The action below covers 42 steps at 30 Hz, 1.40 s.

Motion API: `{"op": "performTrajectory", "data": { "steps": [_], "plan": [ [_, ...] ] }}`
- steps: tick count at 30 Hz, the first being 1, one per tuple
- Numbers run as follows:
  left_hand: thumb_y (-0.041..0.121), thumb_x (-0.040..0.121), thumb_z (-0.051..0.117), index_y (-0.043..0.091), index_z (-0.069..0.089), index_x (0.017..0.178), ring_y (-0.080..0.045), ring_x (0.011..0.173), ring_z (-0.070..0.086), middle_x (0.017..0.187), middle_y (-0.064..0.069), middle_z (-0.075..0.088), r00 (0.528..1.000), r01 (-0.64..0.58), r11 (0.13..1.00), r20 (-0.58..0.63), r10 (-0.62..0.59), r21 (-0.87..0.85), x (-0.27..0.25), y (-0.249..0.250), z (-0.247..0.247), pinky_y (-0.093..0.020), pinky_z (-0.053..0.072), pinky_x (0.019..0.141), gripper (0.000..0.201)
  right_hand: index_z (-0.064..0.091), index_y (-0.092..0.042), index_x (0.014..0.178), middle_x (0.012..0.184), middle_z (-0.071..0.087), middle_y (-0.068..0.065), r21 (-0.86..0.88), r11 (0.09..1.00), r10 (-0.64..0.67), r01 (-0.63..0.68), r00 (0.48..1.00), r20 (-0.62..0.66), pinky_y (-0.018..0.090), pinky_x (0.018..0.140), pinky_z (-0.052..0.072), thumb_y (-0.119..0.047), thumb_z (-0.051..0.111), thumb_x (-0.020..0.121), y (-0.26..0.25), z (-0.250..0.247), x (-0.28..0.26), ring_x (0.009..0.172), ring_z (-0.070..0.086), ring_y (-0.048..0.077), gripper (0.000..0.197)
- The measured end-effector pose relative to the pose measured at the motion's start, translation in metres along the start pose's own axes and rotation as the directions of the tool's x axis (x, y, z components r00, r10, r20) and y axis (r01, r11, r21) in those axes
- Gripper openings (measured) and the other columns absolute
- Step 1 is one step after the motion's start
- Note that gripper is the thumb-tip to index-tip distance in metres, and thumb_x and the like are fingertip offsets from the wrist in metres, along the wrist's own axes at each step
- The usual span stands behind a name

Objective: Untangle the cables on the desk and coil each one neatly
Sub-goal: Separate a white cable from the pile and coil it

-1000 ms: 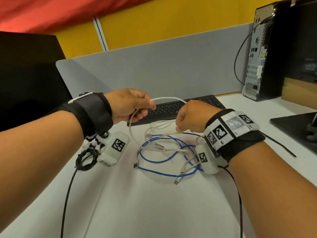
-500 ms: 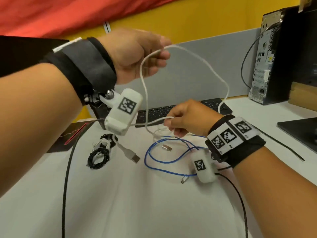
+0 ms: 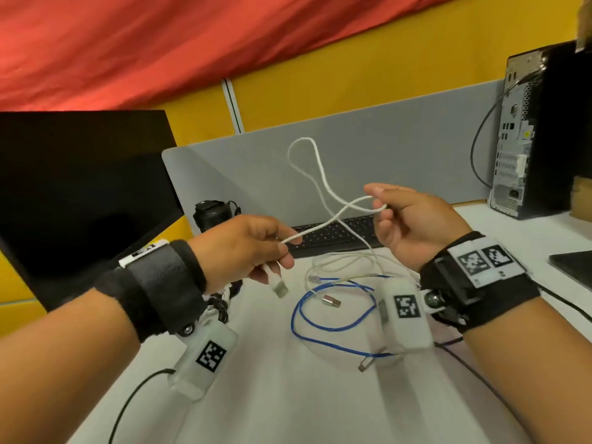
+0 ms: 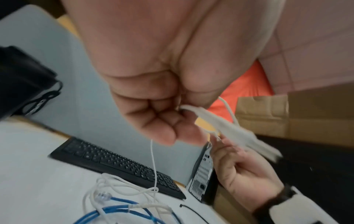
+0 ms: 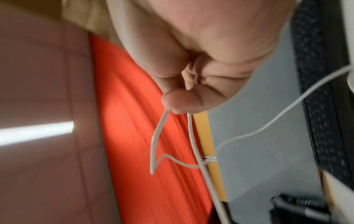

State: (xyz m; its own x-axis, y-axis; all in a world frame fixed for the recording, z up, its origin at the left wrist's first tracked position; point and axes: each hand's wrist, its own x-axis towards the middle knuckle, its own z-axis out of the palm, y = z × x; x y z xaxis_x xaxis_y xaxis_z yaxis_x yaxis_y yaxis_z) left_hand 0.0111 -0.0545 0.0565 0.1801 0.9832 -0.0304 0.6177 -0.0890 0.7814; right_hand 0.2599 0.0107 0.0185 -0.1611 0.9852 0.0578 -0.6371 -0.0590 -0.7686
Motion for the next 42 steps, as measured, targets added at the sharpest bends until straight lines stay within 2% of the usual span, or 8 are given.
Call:
{"op": "performTrajectory", "data": {
  "steps": [8, 13, 18, 23, 29, 33, 38, 42],
  "plan": [
    [0.011, 0.099, 0.058, 0.007, 0.075, 0.099, -0.012, 0.053, 0.043, 0.067, -0.001, 0.060, 0.993, 0.106, 0.987, -0.033, -0.110, -0.122, 0.000, -0.011, 0.006, -0.022, 0.038, 0.049, 0.018, 0.064, 0.002, 0.107, 0.089, 0.068, 0.010, 0.459, 0.886, -0.038, -0.067, 0.976, 0.216, 0.016, 0.070, 0.057, 0.005, 0.051, 0.077, -0.006, -0.002, 0.000, 0.084, 0.066, 0.013, 0.032],
    [0.012, 0.101, 0.053, 0.012, 0.074, 0.100, -0.017, 0.062, 0.049, 0.070, -0.004, 0.057, 0.991, 0.032, 0.997, 0.129, -0.040, 0.065, -0.008, -0.007, 0.011, -0.026, 0.042, 0.056, 0.021, 0.062, -0.009, 0.112, 0.094, 0.075, 0.006, 0.009, 0.973, -0.227, 0.232, 0.943, 0.242, 0.023, 0.072, 0.058, -0.005, 0.064, 0.082, 0.001, 0.002, 0.002, 0.091, 0.073, 0.017, 0.031],
    [0.013, 0.103, 0.048, 0.010, 0.067, 0.105, -0.015, 0.072, 0.064, 0.081, -0.003, 0.066, 0.904, -0.082, 0.996, 0.418, 0.093, -0.043, -0.015, 0.004, 0.023, -0.025, 0.056, 0.072, 0.019, 0.071, -0.012, 0.109, 0.074, 0.074, 0.000, -0.548, 0.757, -0.380, 0.356, 0.922, 0.073, 0.023, 0.056, 0.054, -0.015, 0.065, 0.092, 0.021, 0.003, 0.009, 0.064, 0.068, 0.012, 0.018],
    [0.016, 0.104, 0.045, 0.017, 0.066, 0.099, -0.014, 0.064, 0.062, 0.077, -0.002, 0.065, 0.898, -0.128, 0.977, 0.398, 0.188, -0.173, -0.009, 0.018, 0.021, -0.028, 0.055, 0.067, 0.022, 0.052, -0.026, 0.138, 0.129, 0.064, -0.007, -0.707, 0.634, -0.301, 0.314, 0.942, 0.149, 0.035, 0.097, 0.049, -0.016, 0.066, 0.090, 0.026, 0.002, 0.012, 0.118, 0.060, 0.011, 0.051],
    [0.025, 0.101, 0.050, 0.014, 0.069, 0.090, -0.006, 0.039, 0.029, 0.052, 0.004, 0.040, 0.892, -0.054, 0.925, 0.399, 0.214, -0.377, 0.000, 0.018, 0.007, -0.021, 0.022, 0.041, 0.025, 0.058, -0.042, 0.127, 0.139, 0.054, -0.017, -0.641, 0.281, -0.470, 0.714, 0.685, 0.556, 0.029, 0.108, 0.036, -0.013, 0.069, 0.087, 0.021, 0.018, -0.016, 0.135, 0.041, -0.002, 0.050],
    [0.038, 0.093, 0.057, 0.017, 0.066, 0.078, -0.002, 0.035, 0.032, 0.046, 0.009, 0.041, 0.885, -0.080, 0.871, 0.367, 0.286, -0.484, 0.002, 0.020, 0.005, -0.023, 0.019, 0.040, 0.028, 0.076, -0.025, 0.095, 0.092, 0.076, -0.001, -0.575, 0.408, -0.418, 0.709, 0.705, 0.573, 0.039, 0.086, 0.056, -0.023, 0.068, 0.088, 0.027, 0.025, -0.023, 0.096, 0.070, 0.017, 0.011],
    [0.031, 0.102, 0.047, 0.019, 0.062, 0.080, -0.011, 0.055, 0.048, 0.059, 0.005, 0.046, 0.943, -0.284, 0.911, 0.085, 0.322, -0.298, 0.002, 0.014, 0.001, -0.019, 0.037, 0.054, 0.029, 0.078, -0.023, 0.085, 0.061, 0.065, 0.000, -0.496, 0.615, -0.488, 0.613, 0.790, 0.371, 0.034, 0.065, 0.057, -0.025, 0.071, 0.082, 0.021, 0.020, -0.014, 0.055, 0.057, 0.013, 0.007],
    [0.021, 0.106, 0.042, 0.017, 0.066, 0.090, -0.001, 0.068, 0.058, 0.074, 0.003, 0.062, 0.935, -0.354, 0.934, 0.044, 0.352, 0.052, -0.002, 0.004, 0.009, -0.011, 0.044, 0.065, 0.028, 0.075, -0.028, 0.078, 0.068, 0.071, -0.008, -0.639, 0.454, -0.599, 0.621, 0.744, 0.296, 0.019, 0.061, 0.054, -0.025, 0.075, 0.084, 0.024, 0.013, -0.005, 0.061, 0.063, 0.005, 0.007]
  ]
}}
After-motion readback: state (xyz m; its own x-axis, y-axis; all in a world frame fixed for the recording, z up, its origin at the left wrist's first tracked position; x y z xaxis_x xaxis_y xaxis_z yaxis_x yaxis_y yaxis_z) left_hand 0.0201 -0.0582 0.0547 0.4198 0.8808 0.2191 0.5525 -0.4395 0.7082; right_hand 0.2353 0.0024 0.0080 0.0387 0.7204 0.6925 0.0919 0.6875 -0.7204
